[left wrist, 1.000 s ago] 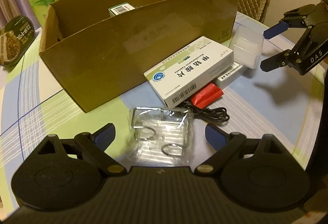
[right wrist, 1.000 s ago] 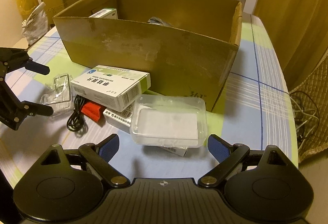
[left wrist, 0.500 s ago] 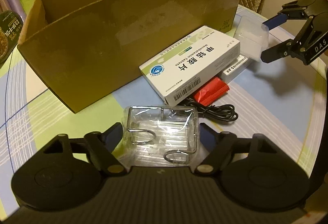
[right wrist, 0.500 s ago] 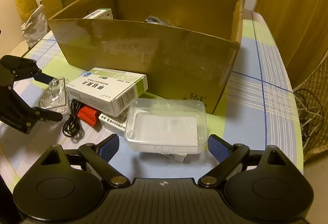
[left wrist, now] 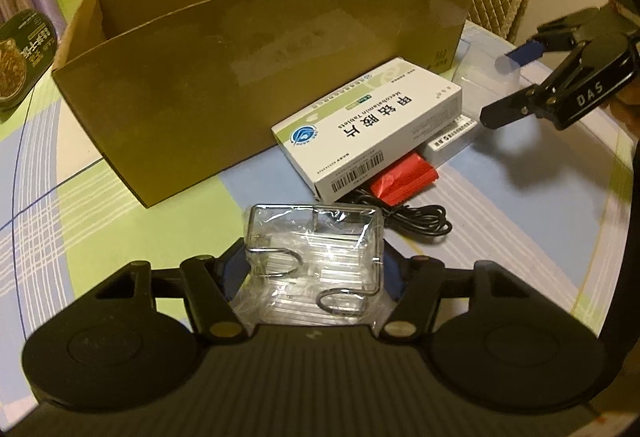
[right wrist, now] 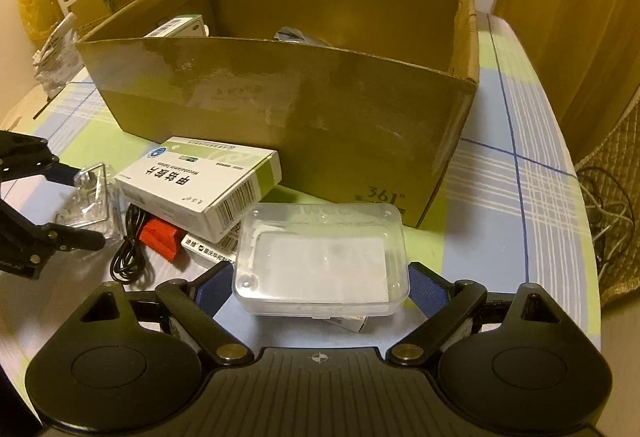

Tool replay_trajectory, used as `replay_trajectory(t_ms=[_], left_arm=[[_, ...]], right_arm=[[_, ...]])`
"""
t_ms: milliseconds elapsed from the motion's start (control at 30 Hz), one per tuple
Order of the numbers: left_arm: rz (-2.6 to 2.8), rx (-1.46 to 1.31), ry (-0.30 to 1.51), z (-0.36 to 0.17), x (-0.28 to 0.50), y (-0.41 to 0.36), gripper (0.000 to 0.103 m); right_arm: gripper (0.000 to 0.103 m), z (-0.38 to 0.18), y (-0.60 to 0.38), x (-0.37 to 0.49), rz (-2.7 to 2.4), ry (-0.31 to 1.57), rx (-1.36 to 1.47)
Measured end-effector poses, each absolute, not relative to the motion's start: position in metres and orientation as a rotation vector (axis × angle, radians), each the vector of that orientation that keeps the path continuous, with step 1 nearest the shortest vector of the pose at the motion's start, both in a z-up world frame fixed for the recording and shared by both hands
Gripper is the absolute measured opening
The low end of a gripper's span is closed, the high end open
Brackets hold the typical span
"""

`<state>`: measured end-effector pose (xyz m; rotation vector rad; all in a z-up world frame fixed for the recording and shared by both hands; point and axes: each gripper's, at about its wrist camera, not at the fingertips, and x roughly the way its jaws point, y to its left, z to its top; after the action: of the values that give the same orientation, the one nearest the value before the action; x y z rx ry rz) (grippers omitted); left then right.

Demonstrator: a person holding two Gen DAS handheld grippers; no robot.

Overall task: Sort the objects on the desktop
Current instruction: 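Grasp the clear bag of metal hooks with the left tool while the right tool grasps the clear plastic box, then lift and carry the hook bag and clear box over the cardboard box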

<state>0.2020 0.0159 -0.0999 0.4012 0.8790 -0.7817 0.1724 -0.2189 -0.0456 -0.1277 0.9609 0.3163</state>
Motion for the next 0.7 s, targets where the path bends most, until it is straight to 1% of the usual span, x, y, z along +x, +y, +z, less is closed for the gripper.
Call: replay_trajectory(t_ms=[33,100,367,700], left_arm=[[-0.78,0.394,0.88,-0.099,0.201,0.017,0.061],[-0.778,0.383,0.879,-0.097,0.2,0.018,0.061],[-0.742,0.363,0.877,-0.087,0.193,0.023,0.061],[-0.7,0.347,0.857,-0.063,0.175,0.03,0.061]], right_arm=[[0.09,-0.046,-0.219,0.172,0.311,0.96,-0.13],[0.083,-0.046,-0.22,0.172,0.304,0.963,-0.129],[0.082,-0.04,-0.224,0.163,0.251,0.948,-0.116],[0.082,-0.016,-0.227,0.139,0.243,0.917,-0.102]])
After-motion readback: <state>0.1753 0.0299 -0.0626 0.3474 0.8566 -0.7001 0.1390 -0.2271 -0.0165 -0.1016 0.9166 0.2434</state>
